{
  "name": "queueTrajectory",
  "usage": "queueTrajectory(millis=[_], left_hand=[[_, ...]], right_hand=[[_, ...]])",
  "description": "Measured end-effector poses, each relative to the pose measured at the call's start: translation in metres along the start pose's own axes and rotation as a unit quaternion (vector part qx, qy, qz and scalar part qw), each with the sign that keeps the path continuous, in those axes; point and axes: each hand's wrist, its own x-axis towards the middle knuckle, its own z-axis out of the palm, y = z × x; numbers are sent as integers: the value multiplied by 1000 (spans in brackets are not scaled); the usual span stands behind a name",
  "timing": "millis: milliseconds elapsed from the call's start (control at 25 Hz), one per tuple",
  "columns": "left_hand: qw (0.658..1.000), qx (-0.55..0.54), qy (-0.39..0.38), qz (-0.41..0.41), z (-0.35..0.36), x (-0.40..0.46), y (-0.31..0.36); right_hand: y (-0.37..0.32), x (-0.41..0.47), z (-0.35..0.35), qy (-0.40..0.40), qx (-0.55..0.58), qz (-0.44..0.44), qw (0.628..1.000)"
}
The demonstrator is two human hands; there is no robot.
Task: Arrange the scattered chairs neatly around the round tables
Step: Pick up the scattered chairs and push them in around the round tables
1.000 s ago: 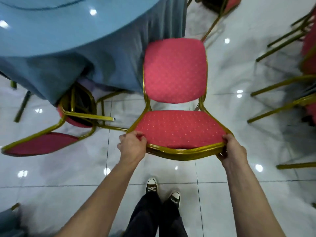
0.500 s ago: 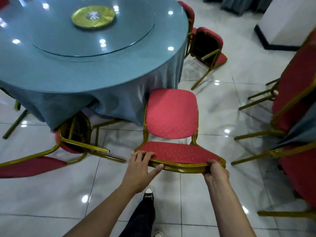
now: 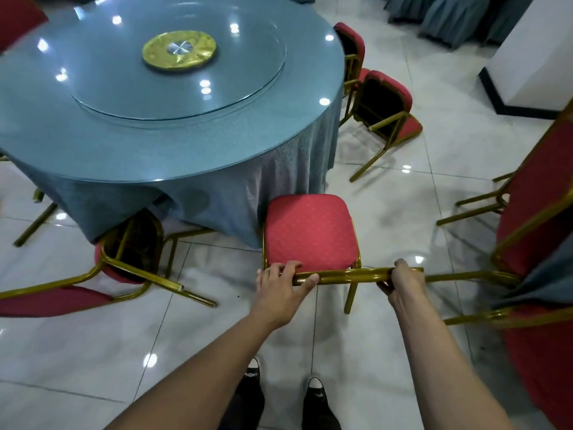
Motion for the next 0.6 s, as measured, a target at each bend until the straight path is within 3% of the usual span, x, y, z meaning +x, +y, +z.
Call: queueTrajectory(millis=[120, 200, 360, 480, 600], left_hand=[[999, 6, -15, -37, 5, 7, 35], [999, 27, 1, -42, 7, 6, 41], [996, 52, 73, 9, 16, -20, 38], [993, 58, 95, 24, 5, -46, 30], [989, 60, 134, 27, -16, -80, 16]], right_hand=[[-24, 23, -21, -40, -94, -27, 994], [-24, 27, -32, -20, -236, -83, 968], [-7, 11, -47, 14, -421, -341, 841], [5, -29, -32, -78, -454, -472, 752], [29, -80, -9, -154, -473, -541, 678]])
